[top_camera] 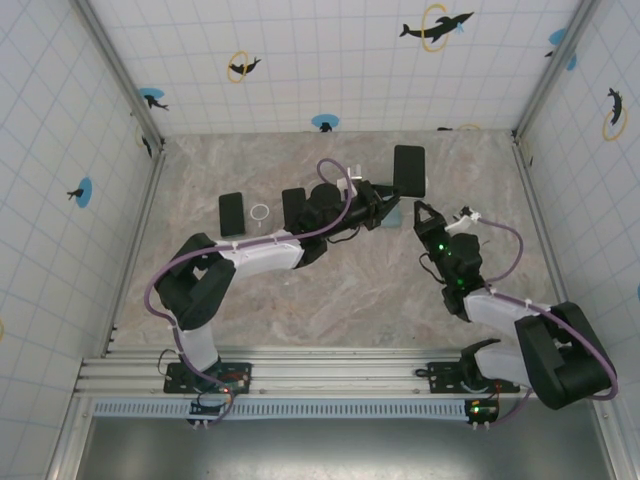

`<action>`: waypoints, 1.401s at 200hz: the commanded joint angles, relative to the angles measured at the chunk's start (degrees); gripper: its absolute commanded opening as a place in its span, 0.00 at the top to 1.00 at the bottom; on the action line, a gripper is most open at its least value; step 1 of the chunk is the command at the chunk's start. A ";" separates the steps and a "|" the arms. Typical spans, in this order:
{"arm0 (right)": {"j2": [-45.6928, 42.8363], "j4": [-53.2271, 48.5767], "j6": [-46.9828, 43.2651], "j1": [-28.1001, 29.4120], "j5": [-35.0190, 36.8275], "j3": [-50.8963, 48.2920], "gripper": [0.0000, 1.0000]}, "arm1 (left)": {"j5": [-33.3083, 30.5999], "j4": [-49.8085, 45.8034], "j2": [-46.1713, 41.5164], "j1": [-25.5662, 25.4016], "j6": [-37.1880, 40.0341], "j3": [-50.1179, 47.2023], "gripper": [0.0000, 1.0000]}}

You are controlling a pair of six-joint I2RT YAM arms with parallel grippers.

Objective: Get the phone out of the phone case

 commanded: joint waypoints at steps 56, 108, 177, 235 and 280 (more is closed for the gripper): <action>-4.96 -13.76 -12.22 -10.90 -3.02 2.10 0.98 | 0.25 5.48 4.93 0.10 1.36 2.67 0.93; -9.86 -29.37 -21.76 -18.30 -2.23 7.02 0.98 | -2.04 3.65 14.51 -0.04 3.20 8.95 0.93; -9.14 -31.61 -22.73 -20.72 -1.80 6.45 0.97 | -5.60 -1.38 27.16 -0.56 3.21 21.18 0.93; -7.61 -31.29 -22.12 -21.62 -3.04 5.71 0.97 | -6.30 -8.47 36.51 -0.96 3.35 31.12 0.93; -7.35 -31.11 -21.69 -22.05 -2.96 4.74 0.97 | -7.11 -15.61 41.32 -1.24 5.60 39.27 0.93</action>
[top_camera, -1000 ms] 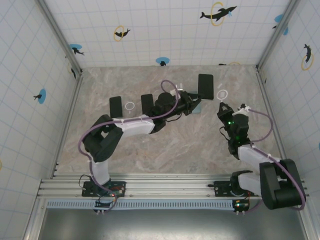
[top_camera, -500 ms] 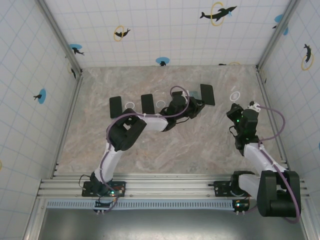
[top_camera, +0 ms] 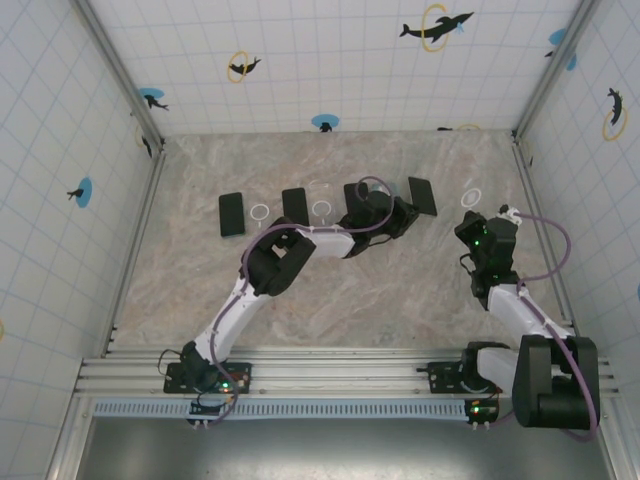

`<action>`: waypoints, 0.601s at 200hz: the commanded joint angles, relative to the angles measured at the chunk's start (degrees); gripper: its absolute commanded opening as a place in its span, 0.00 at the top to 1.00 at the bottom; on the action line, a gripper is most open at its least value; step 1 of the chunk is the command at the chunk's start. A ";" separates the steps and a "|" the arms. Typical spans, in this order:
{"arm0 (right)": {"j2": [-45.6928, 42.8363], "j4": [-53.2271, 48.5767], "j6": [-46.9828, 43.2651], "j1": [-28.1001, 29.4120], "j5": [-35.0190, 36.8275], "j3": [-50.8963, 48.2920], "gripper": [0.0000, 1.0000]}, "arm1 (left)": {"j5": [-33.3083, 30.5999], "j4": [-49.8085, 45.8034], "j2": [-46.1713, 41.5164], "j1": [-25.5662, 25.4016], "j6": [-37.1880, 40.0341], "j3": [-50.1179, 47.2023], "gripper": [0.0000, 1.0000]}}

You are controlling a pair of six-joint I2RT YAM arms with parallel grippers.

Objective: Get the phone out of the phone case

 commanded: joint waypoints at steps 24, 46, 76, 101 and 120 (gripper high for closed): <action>0.78 1.29 0.98 -0.79 -0.84 -1.14 0.97 | -1.62 -4.54 3.29 -0.39 2.84 8.33 0.93; 1.24 1.73 1.32 -0.87 -1.12 -1.66 0.97 | -1.24 -6.51 4.85 -0.42 3.00 10.30 0.93; 1.97 2.13 1.65 -1.06 -1.40 -2.41 0.97 | -1.42 -10.21 6.19 -0.40 4.58 13.27 0.90; 2.93 2.80 2.17 -1.50 -2.23 -2.91 0.97 | -1.46 -14.36 6.52 -0.40 6.84 15.72 0.83; 3.63 3.27 2.31 -1.67 -2.65 -3.17 0.96 | -1.43 -15.57 5.87 -0.39 7.51 15.36 0.78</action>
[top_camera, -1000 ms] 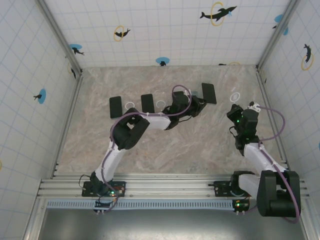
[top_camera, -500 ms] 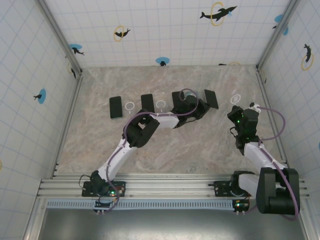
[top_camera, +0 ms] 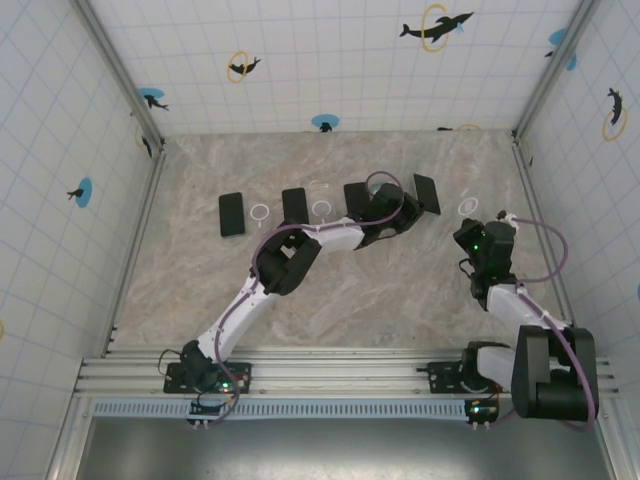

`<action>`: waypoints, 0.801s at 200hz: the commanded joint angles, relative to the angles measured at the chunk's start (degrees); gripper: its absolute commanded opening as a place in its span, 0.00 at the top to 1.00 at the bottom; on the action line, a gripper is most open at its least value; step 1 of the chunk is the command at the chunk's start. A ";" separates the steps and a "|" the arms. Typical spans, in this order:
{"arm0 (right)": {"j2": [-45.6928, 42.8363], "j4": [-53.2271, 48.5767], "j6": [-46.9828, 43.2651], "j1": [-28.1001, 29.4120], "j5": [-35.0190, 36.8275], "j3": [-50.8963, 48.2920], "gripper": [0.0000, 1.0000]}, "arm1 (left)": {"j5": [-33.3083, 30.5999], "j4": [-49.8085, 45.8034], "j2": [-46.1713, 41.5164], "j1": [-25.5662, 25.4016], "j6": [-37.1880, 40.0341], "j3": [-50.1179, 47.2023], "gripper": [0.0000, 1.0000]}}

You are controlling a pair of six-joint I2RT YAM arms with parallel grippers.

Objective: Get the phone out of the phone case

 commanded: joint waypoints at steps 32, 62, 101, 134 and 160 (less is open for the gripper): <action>1.61 3.04 0.57 -1.18 -1.00 -1.31 0.97 | -0.61 -6.36 -1.59 -0.41 4.64 1.75 0.69; 1.87 2.97 0.27 -1.36 -1.17 -1.21 0.97 | -0.63 -7.45 -4.09 -0.48 6.18 -0.61 0.64; 2.71 3.17 0.10 -1.45 -1.77 -1.03 0.96 | -0.69 -10.57 -6.02 -0.50 9.34 -0.67 0.62; 3.87 3.77 -0.28 -1.45 -1.71 -0.73 0.96 | -1.03 -12.70 -7.79 -0.50 12.00 -1.15 0.59; 5.75 4.09 -1.14 -1.54 -2.49 0.78 0.96 | -1.60 -13.70 -10.19 -0.50 13.66 -3.53 0.57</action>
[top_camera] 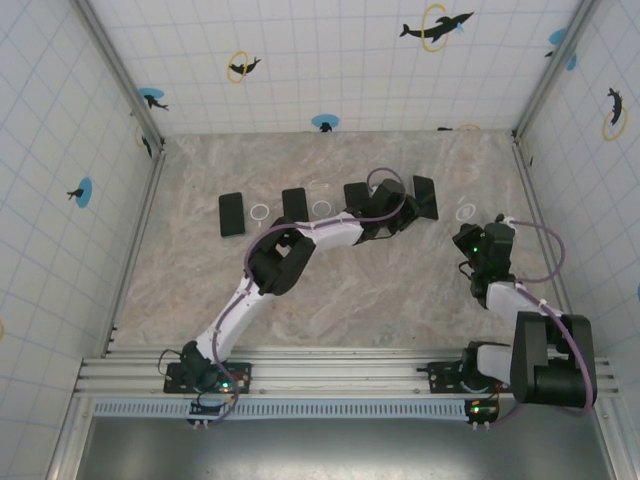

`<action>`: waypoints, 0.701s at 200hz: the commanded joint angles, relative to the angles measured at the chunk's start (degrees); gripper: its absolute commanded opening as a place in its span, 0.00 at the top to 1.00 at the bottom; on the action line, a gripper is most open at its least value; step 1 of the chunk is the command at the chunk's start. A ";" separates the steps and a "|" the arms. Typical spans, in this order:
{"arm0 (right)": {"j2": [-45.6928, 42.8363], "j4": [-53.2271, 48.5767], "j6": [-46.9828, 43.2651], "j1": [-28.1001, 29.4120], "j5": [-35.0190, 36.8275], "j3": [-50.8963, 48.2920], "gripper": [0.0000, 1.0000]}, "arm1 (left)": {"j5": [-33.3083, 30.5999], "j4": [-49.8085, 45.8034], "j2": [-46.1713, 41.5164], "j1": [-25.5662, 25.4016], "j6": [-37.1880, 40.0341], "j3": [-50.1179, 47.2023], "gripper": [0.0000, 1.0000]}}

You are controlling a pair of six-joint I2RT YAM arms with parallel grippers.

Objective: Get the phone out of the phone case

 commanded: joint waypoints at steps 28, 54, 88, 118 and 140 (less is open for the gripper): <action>4.40 5.50 -1.11 -0.46 -0.82 2.14 0.96 | -2.01 -3.11 -7.44 -0.48 4.88 -3.76 0.55; 7.50 11.39 -0.70 -0.77 -0.52 2.27 0.96 | -2.25 -3.17 -9.01 -0.48 5.96 -4.05 0.54; 14.33 18.46 1.30 -1.71 -0.07 4.81 0.96 | -2.30 -4.41 -14.08 -0.39 9.59 -3.93 0.52; 22.60 22.50 5.57 -2.26 -0.89 9.51 0.96 | -2.06 -3.83 -20.25 -0.01 12.45 -9.45 0.46; 28.59 25.74 8.67 -2.61 -3.17 13.25 0.95 | -1.20 -1.32 -26.18 1.07 13.86 -16.47 0.42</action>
